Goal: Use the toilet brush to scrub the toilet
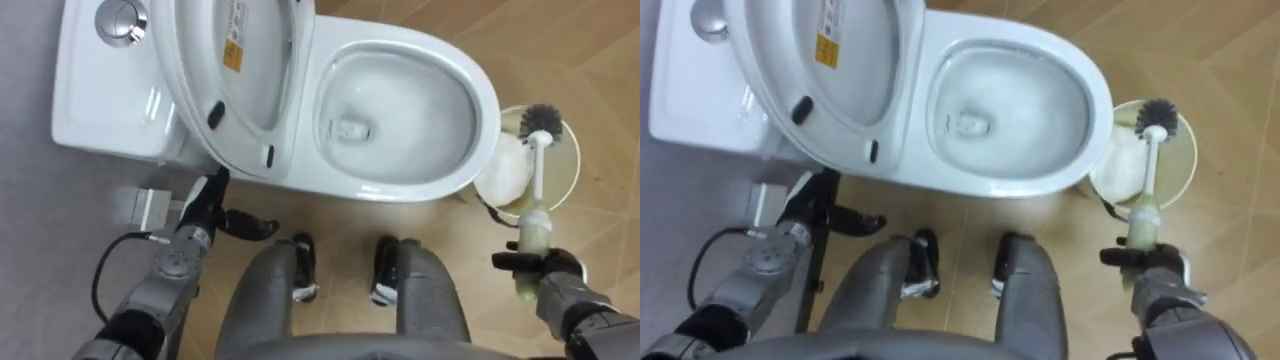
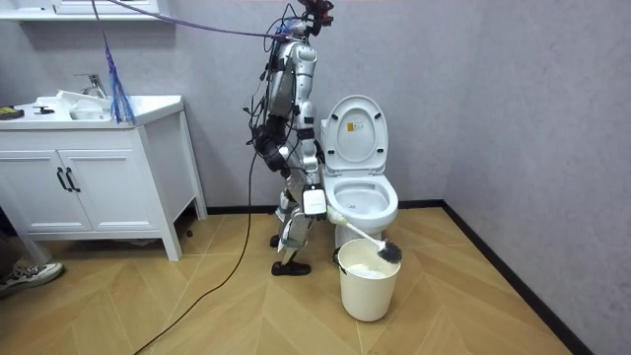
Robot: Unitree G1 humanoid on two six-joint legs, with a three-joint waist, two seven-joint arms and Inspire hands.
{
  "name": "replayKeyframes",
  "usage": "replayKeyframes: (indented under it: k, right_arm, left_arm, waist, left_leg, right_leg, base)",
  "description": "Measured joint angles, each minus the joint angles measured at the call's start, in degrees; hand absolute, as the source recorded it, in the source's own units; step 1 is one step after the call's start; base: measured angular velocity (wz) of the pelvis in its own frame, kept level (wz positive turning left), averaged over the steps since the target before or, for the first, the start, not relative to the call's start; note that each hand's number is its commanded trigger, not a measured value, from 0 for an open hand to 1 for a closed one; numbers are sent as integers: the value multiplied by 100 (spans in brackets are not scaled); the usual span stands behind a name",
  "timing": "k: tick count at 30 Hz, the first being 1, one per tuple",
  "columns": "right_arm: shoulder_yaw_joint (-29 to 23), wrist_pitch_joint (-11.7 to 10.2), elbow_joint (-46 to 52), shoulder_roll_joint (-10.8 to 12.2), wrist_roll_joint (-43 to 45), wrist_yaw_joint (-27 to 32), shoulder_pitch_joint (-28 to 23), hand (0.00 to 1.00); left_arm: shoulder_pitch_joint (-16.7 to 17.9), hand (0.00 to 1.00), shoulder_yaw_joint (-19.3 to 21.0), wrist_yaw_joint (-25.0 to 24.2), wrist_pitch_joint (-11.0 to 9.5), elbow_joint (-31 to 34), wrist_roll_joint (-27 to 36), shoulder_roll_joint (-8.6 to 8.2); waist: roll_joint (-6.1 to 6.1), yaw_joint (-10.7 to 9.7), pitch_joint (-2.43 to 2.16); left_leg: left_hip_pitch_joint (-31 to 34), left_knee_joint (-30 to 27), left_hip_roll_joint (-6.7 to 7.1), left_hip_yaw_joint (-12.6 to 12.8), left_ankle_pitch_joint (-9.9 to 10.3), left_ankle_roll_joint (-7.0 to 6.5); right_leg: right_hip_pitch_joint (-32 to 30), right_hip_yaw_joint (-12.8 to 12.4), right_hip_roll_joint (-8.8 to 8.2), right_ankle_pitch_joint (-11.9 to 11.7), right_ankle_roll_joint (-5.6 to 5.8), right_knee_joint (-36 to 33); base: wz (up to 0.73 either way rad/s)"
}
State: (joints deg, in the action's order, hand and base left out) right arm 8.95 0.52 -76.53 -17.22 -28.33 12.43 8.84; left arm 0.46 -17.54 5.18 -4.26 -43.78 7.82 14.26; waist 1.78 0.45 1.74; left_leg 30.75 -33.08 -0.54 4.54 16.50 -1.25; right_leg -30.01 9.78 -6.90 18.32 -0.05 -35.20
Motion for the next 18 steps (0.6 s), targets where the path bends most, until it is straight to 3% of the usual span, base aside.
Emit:
replayKeyframes:
  k: [2,5,8,10,14,18]
  right_arm:
    - [-167,-10,164,50,-19,-15,-155,100]
    - [-382,-112,350,151,37,-9,-429,100]
    - [-416,-170,475,161,199,-14,-688,100]
    - [-416,-176,551,173,320,-13,-883,100]
    - [-472,-172,544,176,615,9,-998,100]
    - [-469,-169,560,196,965,-2,-1038,100]
  left_arm:
    - [202,0,180,-60,0,-21,-14,-4]
    - [655,0,522,-89,3,38,-255,-17]
    - [984,0,633,-107,3,281,-291,-2]
    - [1241,0,774,-114,0,384,-293,-7]
    - [1550,0,1111,-125,1,446,-386,-46]
    - [1802,0,1281,-126,2,659,-435,-84]
  waist:
    - [-51,4,-57]
    - [-72,-8,-95]
    - [-80,-20,-103]
    - [-160,-17,-148]
    - [-243,1,-158]
    - [-293,67,-148]
  left_leg:
    - [-345,308,35,3,-66,-3]
    - [-1004,671,-4,-60,-79,8]
    - [-1441,930,10,-149,-91,18]
    - [-1798,1168,37,-164,-118,17]
    - [-2300,1421,58,-315,-136,38]
    - [-2623,1536,61,-339,-139,39]
  right_leg:
    - [338,-4,16,-49,42,286]
    - [1121,113,113,-187,76,862]
    - [1657,205,163,-265,120,1231]
    - [2033,266,163,-290,151,1470]
    - [2696,460,206,-369,177,1908]
    - [3085,489,249,-411,189,2180]
  base:
    - [2]
    - [3]
    - [16]
    - [10]
    - [17]
    - [7]
